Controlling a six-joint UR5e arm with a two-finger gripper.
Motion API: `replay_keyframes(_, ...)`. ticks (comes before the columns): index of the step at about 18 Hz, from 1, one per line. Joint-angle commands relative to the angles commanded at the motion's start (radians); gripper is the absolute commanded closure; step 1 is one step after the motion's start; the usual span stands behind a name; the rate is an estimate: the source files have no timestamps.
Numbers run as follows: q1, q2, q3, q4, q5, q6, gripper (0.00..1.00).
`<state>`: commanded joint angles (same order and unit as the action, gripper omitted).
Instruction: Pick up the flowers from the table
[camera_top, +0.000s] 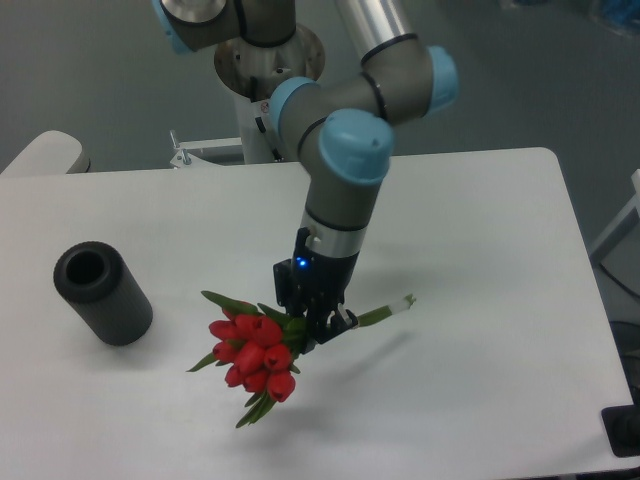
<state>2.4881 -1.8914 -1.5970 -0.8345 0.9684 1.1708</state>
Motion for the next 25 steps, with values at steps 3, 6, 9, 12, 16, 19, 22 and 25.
replay_keyframes(3,-0.003,0.0,0.021,0.003,-0.082,-0.095,0.72)
replay_keyframes(6,-0.011,-0.002,0.035,0.003,-0.129,-0.169,0.72)
replay_keyframes(9,-0.015,0.002,0.035,0.031,-0.187,-0.221,0.71)
replay_keyframes(12,-0.017,0.002,0.035,0.054,-0.223,-0.252,0.71)
replay_keyframes(16,-0.04,0.003,0.04,0.052,-0.224,-0.255,0.71)
replay_keyframes(19,-0.044,0.011,0.038,0.052,-0.226,-0.258,0.71)
replay_keyframes(22,-0.046,0.011,0.043,0.054,-0.226,-0.272,0.71)
replay_keyframes(25,-0.046,0.015,0.04,0.054,-0.224,-0.272,0.71)
